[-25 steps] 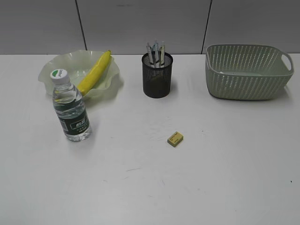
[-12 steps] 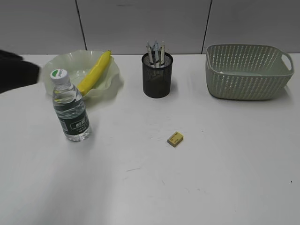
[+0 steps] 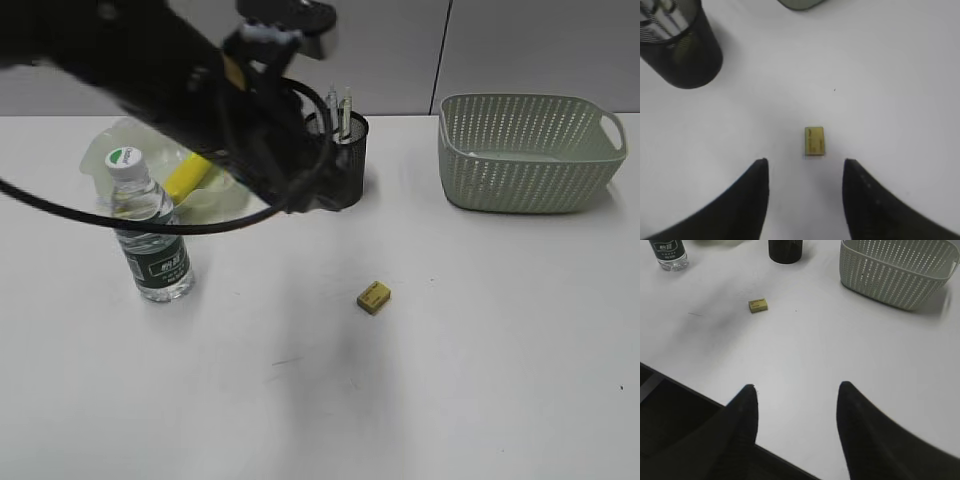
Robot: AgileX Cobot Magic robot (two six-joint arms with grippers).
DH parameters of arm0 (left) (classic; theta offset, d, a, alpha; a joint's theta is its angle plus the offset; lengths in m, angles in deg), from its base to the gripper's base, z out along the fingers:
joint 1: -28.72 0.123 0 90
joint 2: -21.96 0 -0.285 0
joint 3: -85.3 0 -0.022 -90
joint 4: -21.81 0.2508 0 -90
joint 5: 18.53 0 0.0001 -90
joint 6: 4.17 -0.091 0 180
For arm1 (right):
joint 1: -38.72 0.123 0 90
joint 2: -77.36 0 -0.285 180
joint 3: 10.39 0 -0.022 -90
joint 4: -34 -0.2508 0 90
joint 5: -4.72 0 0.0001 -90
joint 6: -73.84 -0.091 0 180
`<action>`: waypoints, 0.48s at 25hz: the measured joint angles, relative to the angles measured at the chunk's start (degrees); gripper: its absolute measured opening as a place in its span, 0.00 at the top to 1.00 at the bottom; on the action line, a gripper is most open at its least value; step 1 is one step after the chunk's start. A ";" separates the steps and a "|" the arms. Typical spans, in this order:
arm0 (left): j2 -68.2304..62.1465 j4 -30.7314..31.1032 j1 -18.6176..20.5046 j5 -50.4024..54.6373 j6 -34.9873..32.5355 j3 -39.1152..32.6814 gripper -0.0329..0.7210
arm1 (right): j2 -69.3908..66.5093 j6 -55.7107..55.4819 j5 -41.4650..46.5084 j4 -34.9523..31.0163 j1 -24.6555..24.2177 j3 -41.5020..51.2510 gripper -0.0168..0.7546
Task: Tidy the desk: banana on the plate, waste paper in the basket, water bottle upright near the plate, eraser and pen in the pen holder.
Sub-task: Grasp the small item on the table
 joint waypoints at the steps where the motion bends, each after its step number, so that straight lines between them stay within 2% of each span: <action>1: -3.08 0.11 -0.40 0.97 0.00 2.14 0.49 | 0.00 0.00 0.00 0.04 0.00 0.00 0.45; 5: -13.85 0.86 -0.90 7.55 0.00 12.41 0.34 | 0.00 -0.02 0.00 0.04 0.00 0.00 0.46; 12: -30.13 1.40 -0.90 24.72 0.00 29.16 0.31 | 0.00 -0.02 0.00 0.04 0.00 0.00 0.46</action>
